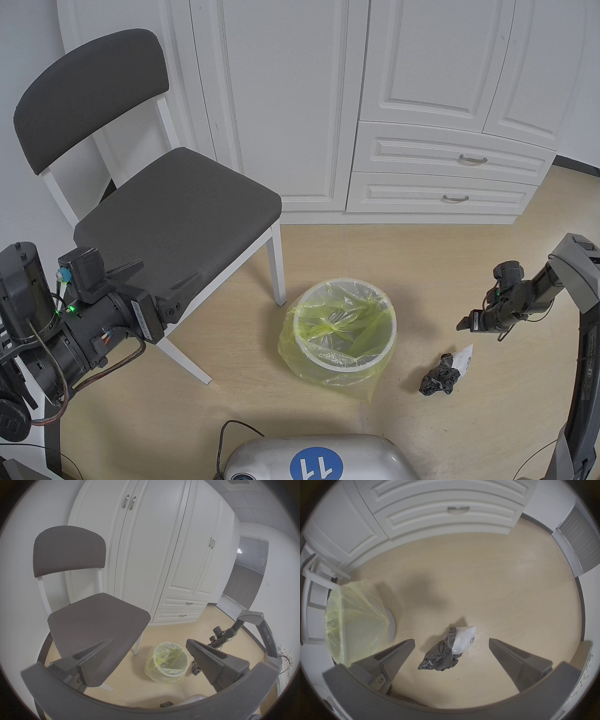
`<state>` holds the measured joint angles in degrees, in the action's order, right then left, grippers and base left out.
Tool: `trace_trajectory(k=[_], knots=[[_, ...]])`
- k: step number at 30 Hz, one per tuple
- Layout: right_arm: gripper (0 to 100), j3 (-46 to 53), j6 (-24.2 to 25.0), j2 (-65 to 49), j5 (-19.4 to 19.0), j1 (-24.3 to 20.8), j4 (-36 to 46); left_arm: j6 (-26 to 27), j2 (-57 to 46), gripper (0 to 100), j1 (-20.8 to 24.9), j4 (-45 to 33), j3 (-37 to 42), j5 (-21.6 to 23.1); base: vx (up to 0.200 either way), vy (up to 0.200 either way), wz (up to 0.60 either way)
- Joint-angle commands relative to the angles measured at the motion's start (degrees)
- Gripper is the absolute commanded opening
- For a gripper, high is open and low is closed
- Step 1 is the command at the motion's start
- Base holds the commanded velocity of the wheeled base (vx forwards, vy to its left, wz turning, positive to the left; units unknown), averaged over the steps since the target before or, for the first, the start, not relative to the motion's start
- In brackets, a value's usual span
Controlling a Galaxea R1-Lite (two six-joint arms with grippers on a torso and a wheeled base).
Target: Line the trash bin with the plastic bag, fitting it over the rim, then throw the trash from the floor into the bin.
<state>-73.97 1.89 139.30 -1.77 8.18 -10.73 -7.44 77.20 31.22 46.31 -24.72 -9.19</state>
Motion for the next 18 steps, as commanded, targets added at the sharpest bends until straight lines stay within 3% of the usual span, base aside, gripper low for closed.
trace_trajectory(k=[1,4,10,13,15,18], knots=[[100,-12.6,1.0,9.6,-0.2,-1.0,12.1,0.1,1.0,100,0.0,1.1,0.2,0.0,0.000,0.000,0.00],[100,-19.5,2.0,11.5,-0.3,-1.4,21.1,0.1,0.9,100,0.0,1.2,0.1,0.0,0.000,0.000,0.00],[100,-40.6,10.2,21.9,-2.5,-1.8,32.0,0.1,0.8,100,-0.7,1.5,-0.2,0.0,0.000,0.000,0.00],[100,-40.6,8.3,24.9,1.9,-2.0,31.6,0.1,1.0,100,-0.8,1.5,-0.2,0.1,0.000,0.000,0.00],[100,-40.6,5.8,25.5,2.6,-2.0,32.3,0.1,1.5,100,-0.8,1.5,-0.2,0.1,0.000,0.000,0.00],[100,-40.6,5.8,25.9,2.8,-2.5,32.4,0.0,2.7,100,-0.7,2.1,0.0,0.1,0.000,0.000,0.00]])
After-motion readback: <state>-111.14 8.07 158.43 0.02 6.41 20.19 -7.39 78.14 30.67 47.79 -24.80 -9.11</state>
